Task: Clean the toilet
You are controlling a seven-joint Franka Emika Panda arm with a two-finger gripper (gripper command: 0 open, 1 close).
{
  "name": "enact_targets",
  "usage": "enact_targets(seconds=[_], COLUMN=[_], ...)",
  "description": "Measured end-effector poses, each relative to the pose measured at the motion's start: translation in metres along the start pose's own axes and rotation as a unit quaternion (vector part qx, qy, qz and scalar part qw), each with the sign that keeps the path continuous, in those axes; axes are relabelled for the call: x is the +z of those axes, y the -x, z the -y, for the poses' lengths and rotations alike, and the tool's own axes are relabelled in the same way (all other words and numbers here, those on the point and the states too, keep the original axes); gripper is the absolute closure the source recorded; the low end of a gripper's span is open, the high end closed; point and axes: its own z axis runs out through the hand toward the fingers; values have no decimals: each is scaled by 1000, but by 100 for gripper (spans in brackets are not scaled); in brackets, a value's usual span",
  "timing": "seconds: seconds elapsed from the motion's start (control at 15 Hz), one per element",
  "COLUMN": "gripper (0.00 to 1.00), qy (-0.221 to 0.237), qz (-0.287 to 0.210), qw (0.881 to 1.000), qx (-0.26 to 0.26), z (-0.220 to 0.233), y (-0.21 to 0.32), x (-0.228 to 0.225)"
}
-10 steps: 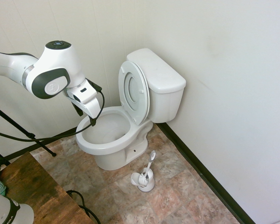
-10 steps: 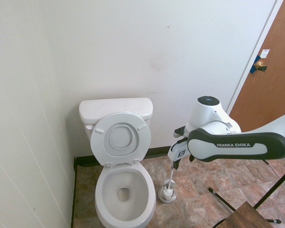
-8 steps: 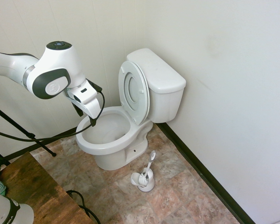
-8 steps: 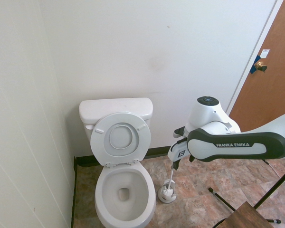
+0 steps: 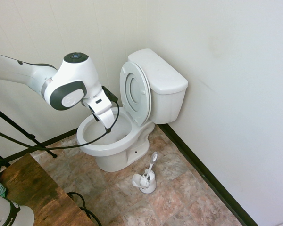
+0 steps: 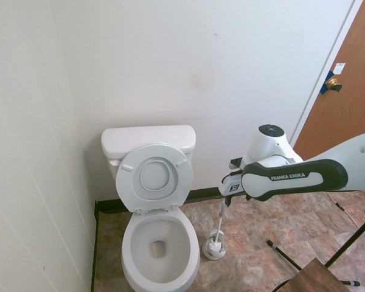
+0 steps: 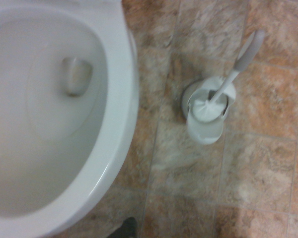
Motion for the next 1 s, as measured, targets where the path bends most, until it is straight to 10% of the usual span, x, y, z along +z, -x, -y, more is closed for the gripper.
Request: enact_targets(seconds=[1.0], gripper=[0], qy=[62], qz=[29], qw=[993], qx=[92], z=[41], y=[-154], x=[241])
